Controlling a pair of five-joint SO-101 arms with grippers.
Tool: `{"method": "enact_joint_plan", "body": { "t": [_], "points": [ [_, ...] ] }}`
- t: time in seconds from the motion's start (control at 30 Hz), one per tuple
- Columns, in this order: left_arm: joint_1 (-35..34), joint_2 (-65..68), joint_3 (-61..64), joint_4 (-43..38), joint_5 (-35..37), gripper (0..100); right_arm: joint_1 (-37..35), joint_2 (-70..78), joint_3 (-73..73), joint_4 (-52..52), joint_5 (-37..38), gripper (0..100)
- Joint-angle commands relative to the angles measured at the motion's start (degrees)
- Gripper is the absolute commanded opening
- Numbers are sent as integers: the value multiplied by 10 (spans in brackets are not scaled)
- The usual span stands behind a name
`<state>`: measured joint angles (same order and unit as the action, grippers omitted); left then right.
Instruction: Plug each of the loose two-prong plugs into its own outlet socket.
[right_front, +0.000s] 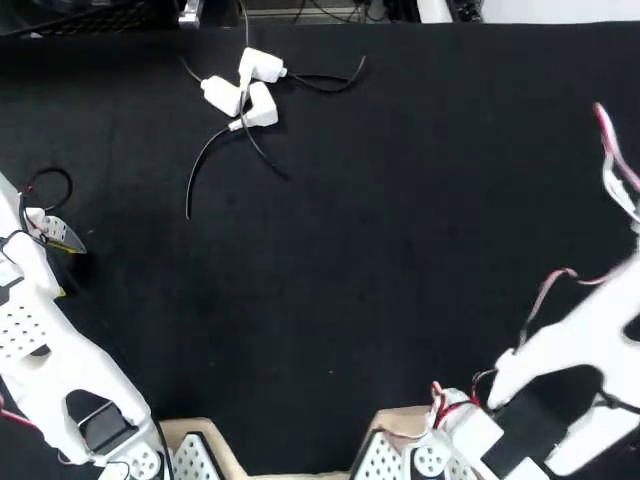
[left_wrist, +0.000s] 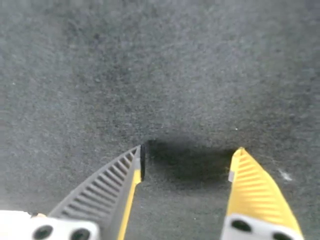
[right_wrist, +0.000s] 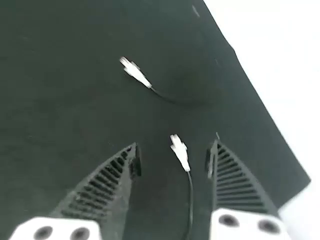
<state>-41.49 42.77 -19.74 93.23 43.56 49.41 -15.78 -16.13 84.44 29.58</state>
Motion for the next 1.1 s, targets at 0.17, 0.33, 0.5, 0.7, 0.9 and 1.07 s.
{"method": "enact_joint_plan", "body": {
  "t": [0.17,0.33,0.5,0.7,0.9,1.07],
  "points": [
    [7,-3,3,1,-4,278,51,-15,276,-277,138,218],
    [6,-3,3,2,-4,278,91,-15,385,-389,208,218],
    [6,-3,3,2,-4,278,144,25,523,-624,211,218],
    [6,-3,3,1,-2,278,156,175,562,-790,210,144],
    [5,-3,3,1,-1,278,153,384,391,-790,193,103],
    [5,-3,3,1,0,278,170,560,180,-716,162,103]
  ]
}}
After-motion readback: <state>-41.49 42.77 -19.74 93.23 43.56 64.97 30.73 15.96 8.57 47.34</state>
